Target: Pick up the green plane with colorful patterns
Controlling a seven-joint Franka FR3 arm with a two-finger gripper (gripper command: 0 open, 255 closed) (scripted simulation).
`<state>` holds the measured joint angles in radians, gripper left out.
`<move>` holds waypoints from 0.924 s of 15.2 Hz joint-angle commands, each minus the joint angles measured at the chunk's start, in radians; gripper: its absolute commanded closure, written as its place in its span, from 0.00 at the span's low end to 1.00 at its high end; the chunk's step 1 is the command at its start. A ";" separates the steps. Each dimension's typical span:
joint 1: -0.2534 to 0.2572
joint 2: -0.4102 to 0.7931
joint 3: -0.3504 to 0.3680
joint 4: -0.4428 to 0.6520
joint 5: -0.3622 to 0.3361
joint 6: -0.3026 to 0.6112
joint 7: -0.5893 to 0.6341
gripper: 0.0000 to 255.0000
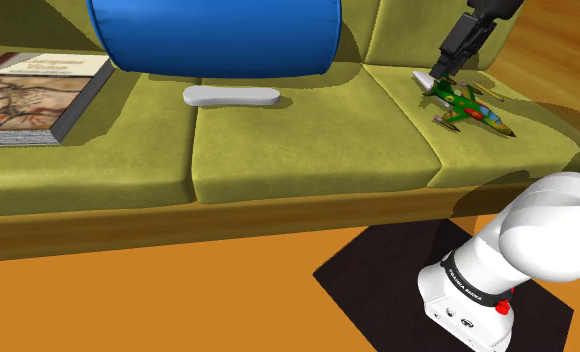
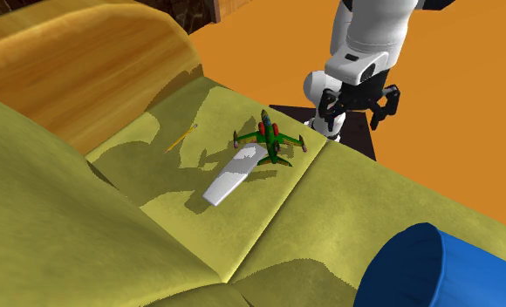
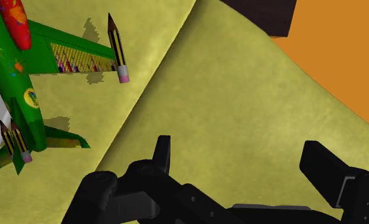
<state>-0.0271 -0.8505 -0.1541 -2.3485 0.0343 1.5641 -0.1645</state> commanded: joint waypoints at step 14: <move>-0.065 0.067 -0.446 0.030 -0.184 -0.047 -0.420 0.00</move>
<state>-0.0915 -0.7963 -0.5689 -2.3337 -0.1379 1.5257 -0.5531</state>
